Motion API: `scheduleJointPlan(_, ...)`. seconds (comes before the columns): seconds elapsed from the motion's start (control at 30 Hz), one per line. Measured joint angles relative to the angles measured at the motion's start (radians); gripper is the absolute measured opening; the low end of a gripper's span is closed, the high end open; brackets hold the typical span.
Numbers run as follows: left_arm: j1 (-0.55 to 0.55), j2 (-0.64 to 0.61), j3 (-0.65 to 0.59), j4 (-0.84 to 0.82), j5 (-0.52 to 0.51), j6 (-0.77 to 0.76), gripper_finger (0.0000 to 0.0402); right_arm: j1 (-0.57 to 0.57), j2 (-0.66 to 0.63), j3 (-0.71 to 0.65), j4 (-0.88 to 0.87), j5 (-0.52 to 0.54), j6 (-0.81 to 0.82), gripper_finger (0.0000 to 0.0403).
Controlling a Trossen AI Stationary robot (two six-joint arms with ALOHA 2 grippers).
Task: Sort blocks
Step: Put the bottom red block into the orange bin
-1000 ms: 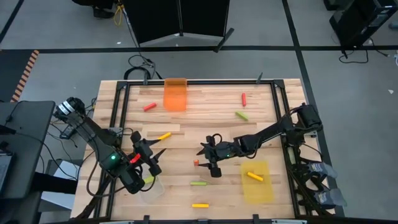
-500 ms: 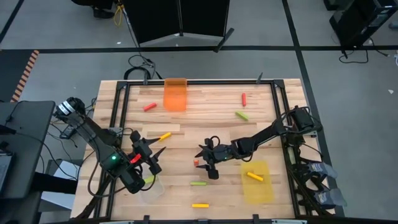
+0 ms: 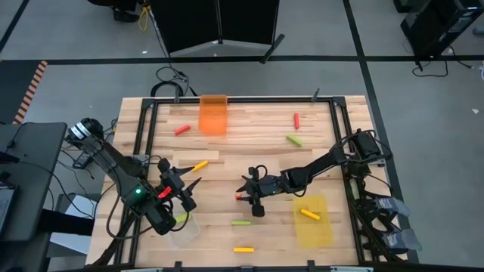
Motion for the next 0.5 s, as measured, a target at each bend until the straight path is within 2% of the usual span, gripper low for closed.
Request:
scheduleJointPlan(0.27, 0.0, 0.0, 0.0, -0.004, -0.011, 0.0, 0.0207, 0.0, 0.0, 0.0, 0.004, 0.0, -0.024, 0.007)
scheduleJointPlan(0.5, 0.0, 0.0, 0.0, -0.005, -0.015, 0.0, 0.0207, -0.021, 0.0, 0.001, 0.046, 0.008, -0.077, 0.007)
